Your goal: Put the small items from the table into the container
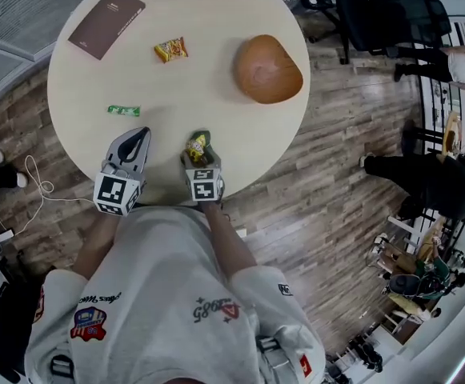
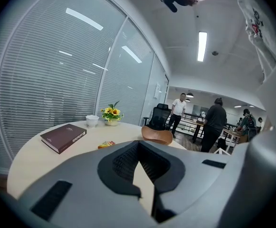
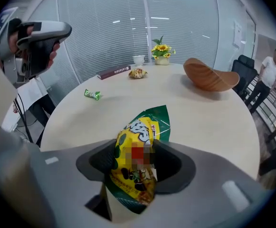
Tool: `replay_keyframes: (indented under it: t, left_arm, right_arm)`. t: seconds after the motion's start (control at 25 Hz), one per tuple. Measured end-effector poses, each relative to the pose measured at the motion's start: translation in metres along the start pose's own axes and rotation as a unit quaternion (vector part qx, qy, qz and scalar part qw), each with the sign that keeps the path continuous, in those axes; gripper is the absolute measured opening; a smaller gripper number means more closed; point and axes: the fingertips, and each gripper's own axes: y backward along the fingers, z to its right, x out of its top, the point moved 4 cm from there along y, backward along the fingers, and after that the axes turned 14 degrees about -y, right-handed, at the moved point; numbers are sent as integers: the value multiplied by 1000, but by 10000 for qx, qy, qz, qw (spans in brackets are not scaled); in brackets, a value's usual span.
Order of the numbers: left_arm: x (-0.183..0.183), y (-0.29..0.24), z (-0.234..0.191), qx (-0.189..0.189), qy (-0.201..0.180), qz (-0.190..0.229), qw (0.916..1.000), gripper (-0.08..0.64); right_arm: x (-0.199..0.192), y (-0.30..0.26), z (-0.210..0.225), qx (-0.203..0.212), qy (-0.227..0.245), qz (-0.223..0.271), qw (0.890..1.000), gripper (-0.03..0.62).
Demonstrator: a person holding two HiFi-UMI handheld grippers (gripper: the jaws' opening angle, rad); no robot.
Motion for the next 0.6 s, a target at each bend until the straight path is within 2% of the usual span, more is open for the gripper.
replay_keyframes:
  t: [0.16, 0.28, 0.4, 0.48, 0.6]
  left_arm:
    - [6, -6, -1, 106, 2, 23, 9999, 5]
    - [11, -13, 2, 162, 12, 53, 9999, 5]
    - [16, -17, 4, 232, 4, 61, 9997, 5]
    - [18, -19, 6, 290, 2, 50, 9996, 5]
    - [19, -19, 10, 385, 9, 8, 9993, 5]
  right_arm:
    - [60, 13, 9, 146, 45, 709, 9974, 229]
    - [137, 36, 37, 21, 55, 1524, 9883, 229]
    - [214, 52, 80, -185, -169, 2147, 9764, 229]
    - [250, 48, 114, -335, -376, 2163, 9750, 229]
    - [275, 26, 158, -558, -674, 1767, 9804, 230]
